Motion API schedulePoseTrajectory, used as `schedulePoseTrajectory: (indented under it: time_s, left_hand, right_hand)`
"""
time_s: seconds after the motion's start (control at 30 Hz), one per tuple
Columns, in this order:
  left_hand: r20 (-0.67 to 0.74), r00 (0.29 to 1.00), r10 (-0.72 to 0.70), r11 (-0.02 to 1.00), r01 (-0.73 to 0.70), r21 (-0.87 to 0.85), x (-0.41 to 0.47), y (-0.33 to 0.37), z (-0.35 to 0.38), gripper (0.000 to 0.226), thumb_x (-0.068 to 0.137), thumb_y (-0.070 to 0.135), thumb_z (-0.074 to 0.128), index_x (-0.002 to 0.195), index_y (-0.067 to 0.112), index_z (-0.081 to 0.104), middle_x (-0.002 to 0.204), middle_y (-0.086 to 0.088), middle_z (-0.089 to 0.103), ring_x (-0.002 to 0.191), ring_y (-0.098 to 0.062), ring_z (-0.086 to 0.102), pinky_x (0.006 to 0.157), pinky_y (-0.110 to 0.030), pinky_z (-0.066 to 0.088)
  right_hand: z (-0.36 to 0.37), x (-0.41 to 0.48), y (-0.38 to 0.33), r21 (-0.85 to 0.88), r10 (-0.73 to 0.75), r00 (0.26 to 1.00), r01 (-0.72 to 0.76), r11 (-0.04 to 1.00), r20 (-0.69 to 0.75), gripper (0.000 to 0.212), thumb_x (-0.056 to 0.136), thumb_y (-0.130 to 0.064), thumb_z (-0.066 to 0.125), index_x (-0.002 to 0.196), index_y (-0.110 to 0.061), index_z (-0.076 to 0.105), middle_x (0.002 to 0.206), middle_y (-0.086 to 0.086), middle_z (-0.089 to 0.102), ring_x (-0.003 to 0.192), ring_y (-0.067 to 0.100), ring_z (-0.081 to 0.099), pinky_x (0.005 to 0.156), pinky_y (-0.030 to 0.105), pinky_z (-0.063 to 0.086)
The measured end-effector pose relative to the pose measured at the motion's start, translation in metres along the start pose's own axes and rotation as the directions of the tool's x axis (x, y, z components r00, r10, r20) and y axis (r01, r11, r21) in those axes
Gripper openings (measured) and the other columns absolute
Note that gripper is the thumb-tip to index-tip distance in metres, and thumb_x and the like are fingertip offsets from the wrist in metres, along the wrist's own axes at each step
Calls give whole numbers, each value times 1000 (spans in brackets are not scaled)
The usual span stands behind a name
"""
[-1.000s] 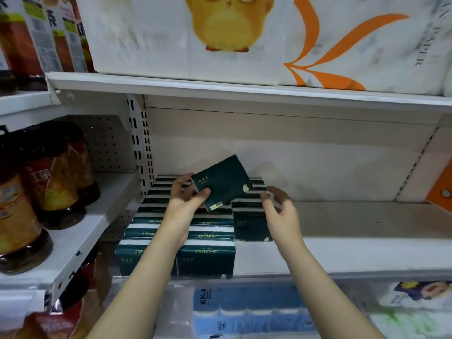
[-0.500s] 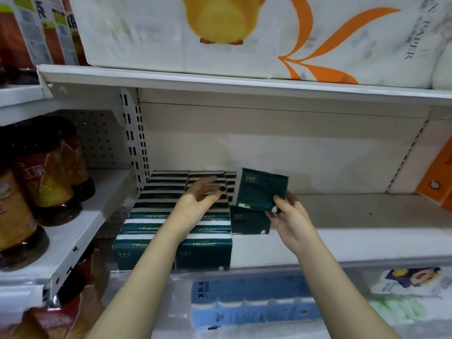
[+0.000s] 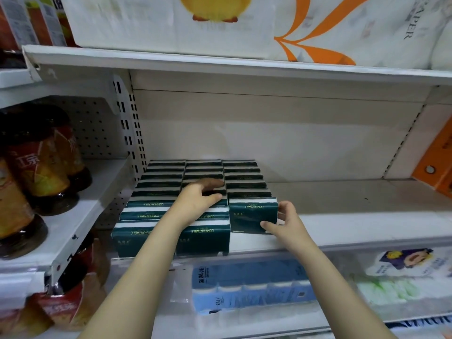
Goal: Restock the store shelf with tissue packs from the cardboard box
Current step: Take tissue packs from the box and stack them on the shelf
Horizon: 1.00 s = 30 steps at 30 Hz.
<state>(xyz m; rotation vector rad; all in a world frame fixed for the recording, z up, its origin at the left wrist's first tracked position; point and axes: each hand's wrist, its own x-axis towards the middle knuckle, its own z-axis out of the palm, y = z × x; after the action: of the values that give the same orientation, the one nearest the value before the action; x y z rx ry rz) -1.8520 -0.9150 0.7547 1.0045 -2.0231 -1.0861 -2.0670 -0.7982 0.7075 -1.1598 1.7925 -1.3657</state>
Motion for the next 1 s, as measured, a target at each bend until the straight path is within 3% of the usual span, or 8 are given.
schedulePoseTrajectory:
  time_s: [0.07,0.13,0.27,0.6,0.73,0.83,0.9,1.0]
  left_hand:
    - [-2,1000,4,1000,-4,23,-1,1,1,33,93,22,64,124,30,60,127,11,61,118,-6,53,93,-15,37]
    - [-2,1000,7,999,-7,38,-1,1,1,33,93,21,64,125,28,60,127,11,61,118,-5,53,91,-13,37]
    - [-4,1000,8,998,-8,58,0,1,1,34,93,20,64,126,26,61,128,9,61,119,-7,54,93,-15,37]
    - [-14,1000,-6,998,7,62,0,3,2,34,93,16,62,126,22,61,126,10,61,112,-3,52,78,0,34]
    - [-21,1000,-8,996,10,84,0,5,3,31,94,18,61,126,22,62,124,9,62,112,-6,54,89,-13,37]
    - [-87,996,-14,993,24,114,1,6,5,30,95,15,57,125,19,62,123,3,64,115,-13,57,95,-22,42]
    - [-135,991,6,992,11,126,0,8,6,33,95,8,53,126,17,60,123,-2,64,115,-18,58,97,-24,43]
    - [-221,974,57,993,-33,112,-3,16,5,38,94,2,50,129,15,58,122,-2,63,112,-15,58,93,-21,42]
  right_hand:
    - [4,-2,-3,-28,-28,999,29,999,32,72,81,-12,77,135,-28,31,125,-16,51,119,10,51,102,32,45]
    - [8,-3,-6,-90,-40,997,46,995,61,88,82,-14,76,148,-30,19,129,-15,49,117,10,51,98,25,42]
    - [18,-1,-10,-139,-70,997,71,988,13,80,85,-10,72,147,-25,23,121,-8,54,109,12,51,88,20,39]
    - [27,8,-14,-172,-6,999,1,985,-32,70,87,-12,71,143,-16,30,119,-5,52,106,12,47,88,23,39]
    - [25,9,-14,-174,63,998,-60,983,14,71,88,-11,69,145,-16,27,126,-3,51,110,13,46,91,24,39]
    - [22,9,-15,-151,97,994,-88,985,54,83,85,-14,73,149,-17,19,133,-1,50,123,19,49,100,30,42]
    - [20,5,-18,-135,111,993,-104,985,48,97,84,-23,75,154,-16,7,145,0,43,135,22,42,108,32,37]
    - [18,-3,-30,-129,67,997,-70,989,-23,101,89,-37,69,156,-16,-3,162,0,14,148,21,18,117,35,22]
